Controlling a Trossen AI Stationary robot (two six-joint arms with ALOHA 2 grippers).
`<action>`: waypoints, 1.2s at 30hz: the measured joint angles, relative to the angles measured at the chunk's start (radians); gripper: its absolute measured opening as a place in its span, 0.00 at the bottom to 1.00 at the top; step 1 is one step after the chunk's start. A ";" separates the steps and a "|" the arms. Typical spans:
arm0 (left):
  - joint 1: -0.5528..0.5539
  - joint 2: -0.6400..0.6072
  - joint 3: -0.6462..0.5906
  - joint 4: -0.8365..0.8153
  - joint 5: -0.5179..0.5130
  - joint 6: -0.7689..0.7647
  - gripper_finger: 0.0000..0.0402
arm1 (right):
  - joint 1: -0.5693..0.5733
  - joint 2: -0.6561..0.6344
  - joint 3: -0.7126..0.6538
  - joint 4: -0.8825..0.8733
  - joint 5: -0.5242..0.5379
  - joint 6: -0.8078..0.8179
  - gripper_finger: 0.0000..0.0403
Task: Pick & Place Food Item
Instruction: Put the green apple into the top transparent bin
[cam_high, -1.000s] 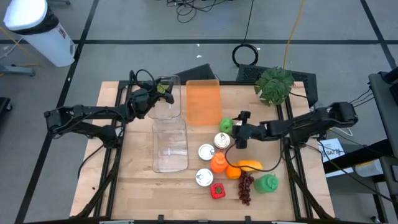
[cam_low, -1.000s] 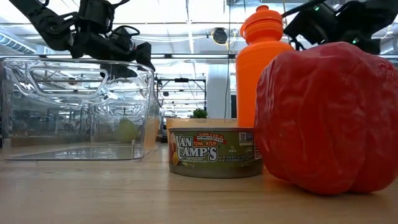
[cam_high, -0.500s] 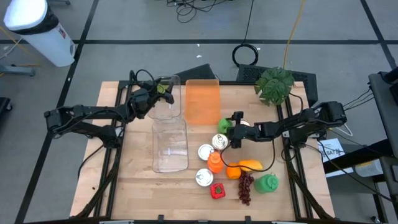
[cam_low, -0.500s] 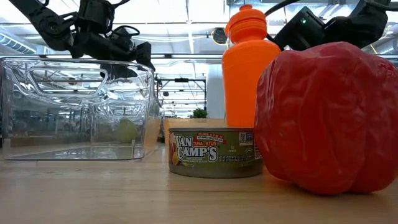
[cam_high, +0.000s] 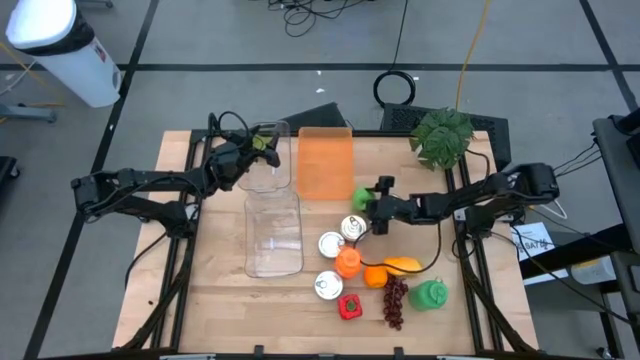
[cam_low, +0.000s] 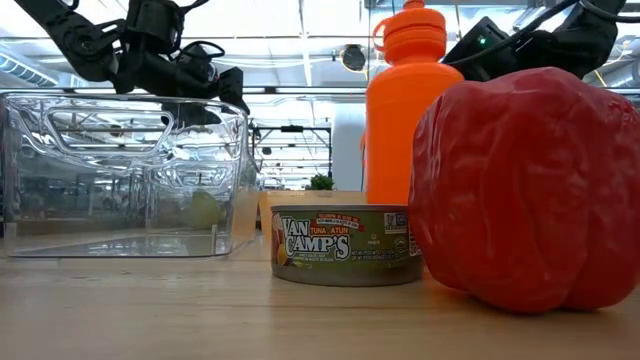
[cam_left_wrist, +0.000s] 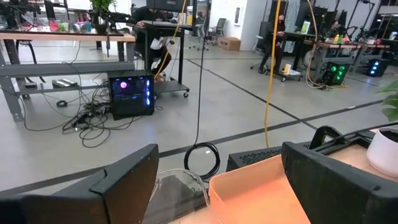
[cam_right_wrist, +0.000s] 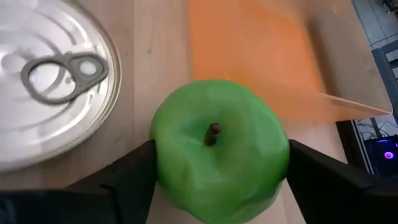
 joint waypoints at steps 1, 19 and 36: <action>0.000 0.000 0.000 0.000 0.007 -0.002 0.88 | 0.004 -0.010 0.000 -0.005 0.000 0.000 0.73; -0.264 0.046 0.261 -0.238 0.235 0.165 0.87 | 0.092 -0.280 -0.002 -0.026 -0.001 0.127 0.74; -0.459 0.530 0.775 -0.569 0.236 0.459 0.87 | 0.093 -0.282 -0.002 0.037 0.002 0.150 0.74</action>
